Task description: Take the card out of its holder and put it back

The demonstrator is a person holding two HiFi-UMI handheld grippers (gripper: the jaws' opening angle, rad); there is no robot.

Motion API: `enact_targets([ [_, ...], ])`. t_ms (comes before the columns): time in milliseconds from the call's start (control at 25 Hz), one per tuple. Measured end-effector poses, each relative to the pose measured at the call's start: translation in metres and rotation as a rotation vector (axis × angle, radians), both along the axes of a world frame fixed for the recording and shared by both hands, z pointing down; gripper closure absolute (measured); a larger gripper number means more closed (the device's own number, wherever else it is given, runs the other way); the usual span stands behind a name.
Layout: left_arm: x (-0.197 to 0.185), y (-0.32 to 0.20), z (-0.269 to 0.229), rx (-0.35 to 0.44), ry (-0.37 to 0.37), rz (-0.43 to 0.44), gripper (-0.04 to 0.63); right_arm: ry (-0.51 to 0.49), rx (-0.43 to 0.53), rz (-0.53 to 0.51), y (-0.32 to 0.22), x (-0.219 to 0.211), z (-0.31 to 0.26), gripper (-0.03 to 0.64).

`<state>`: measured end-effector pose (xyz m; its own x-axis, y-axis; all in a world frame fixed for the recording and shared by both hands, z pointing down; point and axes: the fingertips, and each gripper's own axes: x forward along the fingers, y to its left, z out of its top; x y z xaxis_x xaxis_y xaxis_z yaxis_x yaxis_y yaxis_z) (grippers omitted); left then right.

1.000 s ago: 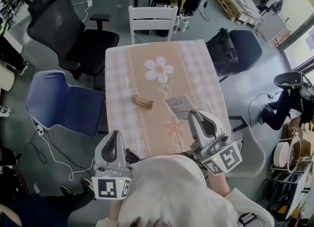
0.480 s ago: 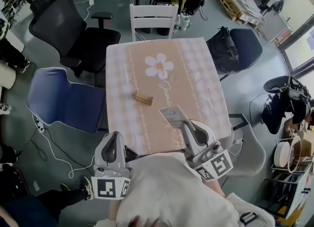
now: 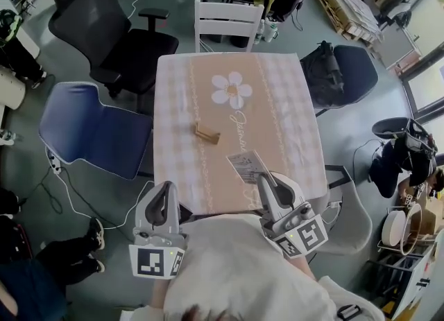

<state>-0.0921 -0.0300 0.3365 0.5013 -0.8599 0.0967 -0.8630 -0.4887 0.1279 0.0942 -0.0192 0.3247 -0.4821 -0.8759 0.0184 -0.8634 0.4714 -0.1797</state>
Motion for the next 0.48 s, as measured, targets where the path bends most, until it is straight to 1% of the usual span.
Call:
enact_targets([
  [240,0.004,0.002,0.008,-0.021,-0.014,0.003,0.595,0.009,-0.02,-0.005,-0.001,0.003,0.009,0.597],
  [480,0.014,0.004,0.011,-0.035,-0.026,0.037,0.595,-0.004,-0.041,-0.016,0.002,0.004,0.013,0.597],
])
